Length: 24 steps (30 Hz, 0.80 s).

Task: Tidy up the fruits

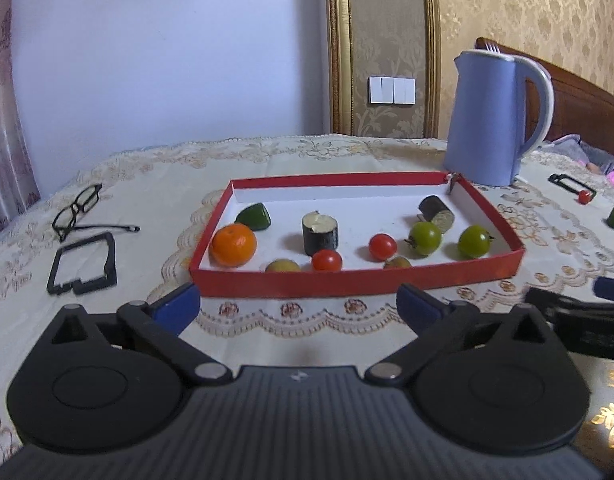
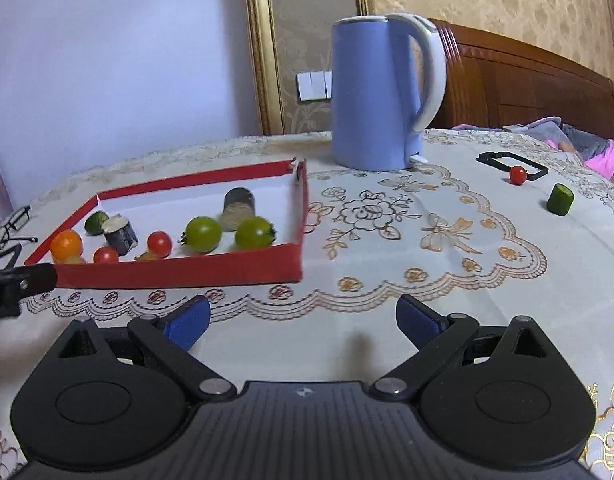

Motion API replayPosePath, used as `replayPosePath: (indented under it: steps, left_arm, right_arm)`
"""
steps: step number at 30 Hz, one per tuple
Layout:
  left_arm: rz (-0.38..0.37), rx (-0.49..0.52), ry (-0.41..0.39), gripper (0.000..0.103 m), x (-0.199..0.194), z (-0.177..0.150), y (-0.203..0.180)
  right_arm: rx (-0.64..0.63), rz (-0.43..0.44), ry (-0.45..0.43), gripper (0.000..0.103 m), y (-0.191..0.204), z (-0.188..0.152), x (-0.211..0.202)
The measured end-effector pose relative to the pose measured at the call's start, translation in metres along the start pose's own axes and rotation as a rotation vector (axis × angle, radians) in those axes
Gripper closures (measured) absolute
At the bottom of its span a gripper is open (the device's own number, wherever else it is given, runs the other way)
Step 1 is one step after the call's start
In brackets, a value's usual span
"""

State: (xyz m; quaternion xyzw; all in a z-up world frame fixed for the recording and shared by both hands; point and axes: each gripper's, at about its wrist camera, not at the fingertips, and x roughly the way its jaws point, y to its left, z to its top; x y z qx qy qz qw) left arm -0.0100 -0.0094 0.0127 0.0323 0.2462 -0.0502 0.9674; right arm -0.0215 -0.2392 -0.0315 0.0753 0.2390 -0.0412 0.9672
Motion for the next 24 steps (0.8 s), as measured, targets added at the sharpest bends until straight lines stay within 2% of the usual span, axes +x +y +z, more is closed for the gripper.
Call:
replayPosePath:
  steps: [3, 8, 19, 24]
  left_arm:
    - [-0.012, -0.028, -0.001, 0.0, -0.01, -0.003, 0.003]
    - [0.011, -0.026, -0.007, 0.0, -0.02, -0.005, 0.006]
    - [0.08, 0.016, -0.033, 0.0, -0.031, -0.008, 0.0]
    - [0.085, 0.034, -0.032, 0.0, -0.029, -0.01, -0.004]
  right_arm:
    - [-0.047, -0.018, -0.027, 0.003, 0.016, 0.002, -0.004]
    - [-0.099, -0.044, -0.045, 0.003, 0.035, 0.003, -0.009]
    - [-0.099, -0.079, -0.069, 0.003, 0.051, 0.002, -0.013]
    - [-0.105, -0.076, -0.061, 0.003, 0.054, 0.001, -0.011]
